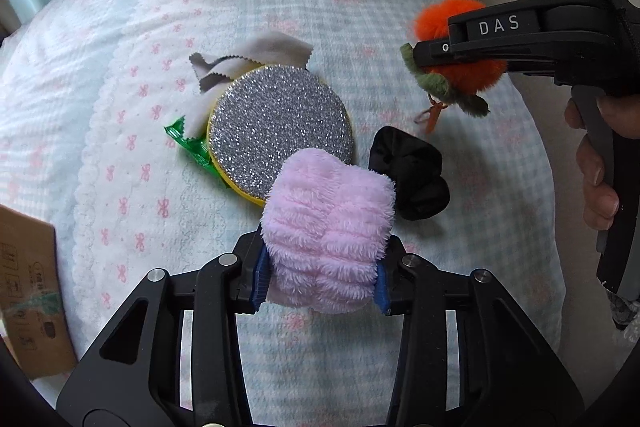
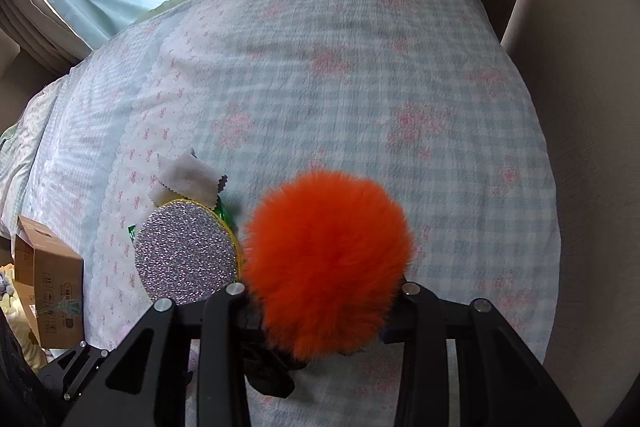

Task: Organize soft objects
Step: 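Carry the scrunchie and orange pompom with both tools over the box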

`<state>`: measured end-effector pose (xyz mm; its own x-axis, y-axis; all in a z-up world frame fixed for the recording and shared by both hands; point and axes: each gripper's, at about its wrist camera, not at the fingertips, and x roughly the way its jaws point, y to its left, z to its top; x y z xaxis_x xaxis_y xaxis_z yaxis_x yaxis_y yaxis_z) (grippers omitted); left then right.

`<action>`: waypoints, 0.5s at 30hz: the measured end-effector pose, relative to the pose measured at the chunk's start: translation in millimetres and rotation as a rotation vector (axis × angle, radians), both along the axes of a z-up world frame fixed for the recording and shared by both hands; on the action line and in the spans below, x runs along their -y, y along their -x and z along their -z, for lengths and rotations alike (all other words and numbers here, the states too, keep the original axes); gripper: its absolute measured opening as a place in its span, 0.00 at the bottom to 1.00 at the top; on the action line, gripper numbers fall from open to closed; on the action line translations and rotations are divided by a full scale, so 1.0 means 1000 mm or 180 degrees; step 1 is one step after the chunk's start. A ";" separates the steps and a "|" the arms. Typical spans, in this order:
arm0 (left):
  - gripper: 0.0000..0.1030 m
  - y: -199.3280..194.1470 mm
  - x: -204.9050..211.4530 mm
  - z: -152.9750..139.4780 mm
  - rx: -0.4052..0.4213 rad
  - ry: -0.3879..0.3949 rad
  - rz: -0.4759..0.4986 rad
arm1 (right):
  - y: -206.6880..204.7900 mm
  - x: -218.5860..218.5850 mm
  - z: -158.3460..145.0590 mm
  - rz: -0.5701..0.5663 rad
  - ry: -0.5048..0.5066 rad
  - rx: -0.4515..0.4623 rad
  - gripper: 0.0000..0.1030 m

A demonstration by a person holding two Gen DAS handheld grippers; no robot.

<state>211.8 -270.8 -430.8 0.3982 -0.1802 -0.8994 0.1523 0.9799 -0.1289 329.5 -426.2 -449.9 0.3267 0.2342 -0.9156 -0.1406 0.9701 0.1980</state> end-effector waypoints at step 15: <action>0.35 0.016 -0.059 -0.153 0.0504 0.0249 0.0003 | 0.058 -0.018 -0.140 0.0146 -0.0019 0.0345 0.33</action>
<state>195.8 -211.5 -277.3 0.5337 -0.2477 -0.8086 0.1776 0.9676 -0.1792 271.4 -408.5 -309.8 0.4343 0.2221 -0.8730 -0.1171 0.9748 0.1897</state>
